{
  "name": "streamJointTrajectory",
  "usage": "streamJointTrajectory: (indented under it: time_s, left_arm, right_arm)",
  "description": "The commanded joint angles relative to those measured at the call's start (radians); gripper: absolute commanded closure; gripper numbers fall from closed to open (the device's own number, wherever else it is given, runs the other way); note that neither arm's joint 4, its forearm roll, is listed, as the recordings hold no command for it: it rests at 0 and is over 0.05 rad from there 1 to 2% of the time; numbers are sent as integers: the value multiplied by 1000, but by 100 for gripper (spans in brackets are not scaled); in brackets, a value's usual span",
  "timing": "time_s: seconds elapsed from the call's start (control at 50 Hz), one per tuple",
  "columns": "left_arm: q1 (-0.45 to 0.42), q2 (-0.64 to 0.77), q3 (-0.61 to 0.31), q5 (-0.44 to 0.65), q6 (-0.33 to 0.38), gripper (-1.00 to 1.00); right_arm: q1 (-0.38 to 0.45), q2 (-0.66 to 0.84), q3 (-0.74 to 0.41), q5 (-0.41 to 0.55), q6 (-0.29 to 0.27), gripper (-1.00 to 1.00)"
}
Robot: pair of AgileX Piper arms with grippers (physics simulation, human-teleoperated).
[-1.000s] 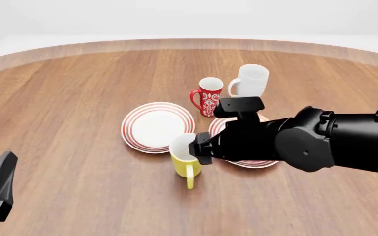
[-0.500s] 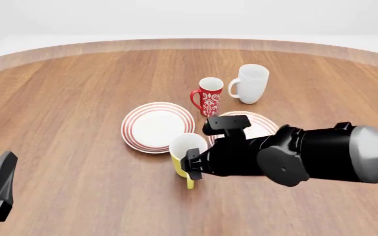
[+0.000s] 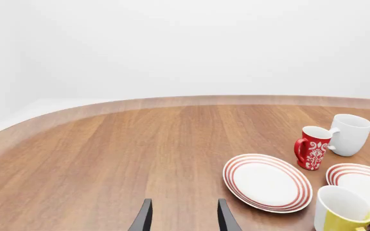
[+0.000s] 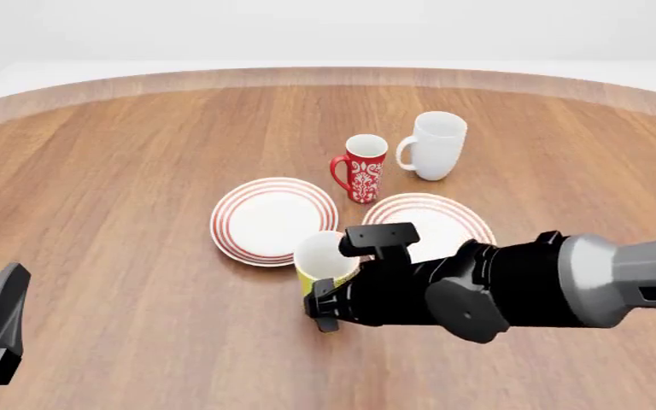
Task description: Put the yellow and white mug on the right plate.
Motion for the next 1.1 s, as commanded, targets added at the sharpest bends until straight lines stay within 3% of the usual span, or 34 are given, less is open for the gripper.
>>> streamJointTrajectory:
  time_s: [0.02, 0.36, 0.38, 0.64, 1.1]
  left_arm:
    - [0, 0, 0, 0, 0, -100]
    - [0, 0, 0, 0, 0, -100]
    - [0, 0, 0, 0, 0, -100]
    - [0, 0, 0, 0, 0, -100]
    - [0, 0, 0, 0, 0, -100]
  right_arm:
    - [9, 35, 20, -44, 18, -100]
    - [29, 74, 34, -86, 48, -100]
    - [21, 62, 41, -87, 39, 100]
    - [2, 26, 46, -68, 21, 100]
    - [-64, -109, -42, 91, -96, 100]
